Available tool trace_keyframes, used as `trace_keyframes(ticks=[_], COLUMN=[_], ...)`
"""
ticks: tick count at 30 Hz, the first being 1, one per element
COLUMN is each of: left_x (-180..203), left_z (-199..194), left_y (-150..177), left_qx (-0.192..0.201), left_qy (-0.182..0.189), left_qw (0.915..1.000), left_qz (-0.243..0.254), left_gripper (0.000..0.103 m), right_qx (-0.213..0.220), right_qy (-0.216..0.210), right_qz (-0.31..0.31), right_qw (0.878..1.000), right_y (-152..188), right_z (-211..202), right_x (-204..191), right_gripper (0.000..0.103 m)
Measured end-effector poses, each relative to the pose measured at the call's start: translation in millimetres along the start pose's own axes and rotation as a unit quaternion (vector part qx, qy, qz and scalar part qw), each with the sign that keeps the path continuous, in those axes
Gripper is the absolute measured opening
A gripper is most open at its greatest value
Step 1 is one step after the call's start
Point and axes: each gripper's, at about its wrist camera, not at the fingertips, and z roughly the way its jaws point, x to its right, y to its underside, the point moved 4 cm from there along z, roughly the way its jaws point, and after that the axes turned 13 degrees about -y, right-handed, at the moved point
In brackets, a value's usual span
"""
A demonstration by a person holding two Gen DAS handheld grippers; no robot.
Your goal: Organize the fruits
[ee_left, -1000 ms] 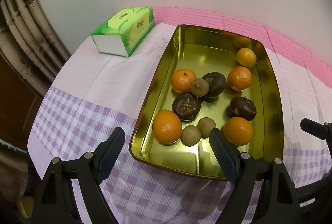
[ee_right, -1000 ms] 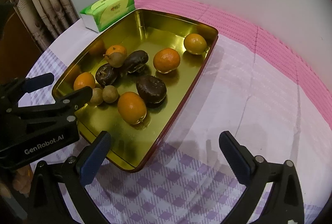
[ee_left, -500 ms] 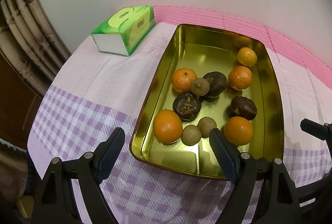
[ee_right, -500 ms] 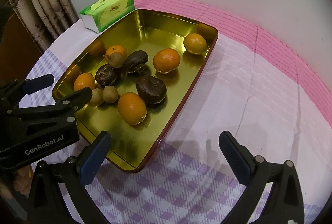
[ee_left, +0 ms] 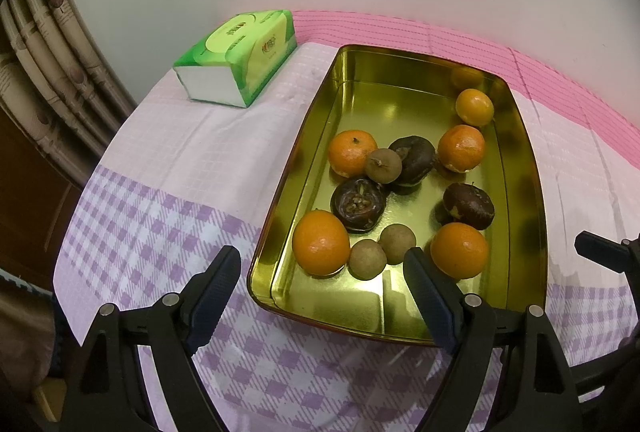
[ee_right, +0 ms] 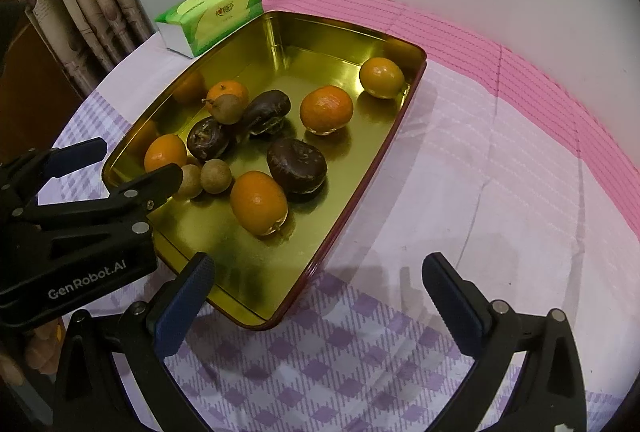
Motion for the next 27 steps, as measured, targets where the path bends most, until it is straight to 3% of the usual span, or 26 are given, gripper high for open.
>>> trace_keyframes(ticks=[27], left_x=[1.2], left_z=[-2.0], left_y=[-4.4], left_qx=[0.005], left_qy=[0.001], left_qw=[1.0], left_qz=[0.002], left_gripper=[0.083], right_qx=[0.007], right_qy=[-0.003], right_qz=[0.002], right_qw=[1.0], right_y=[-0.3], right_z=[-3.4], right_x=[-6.2], right_gripper=[0.103])
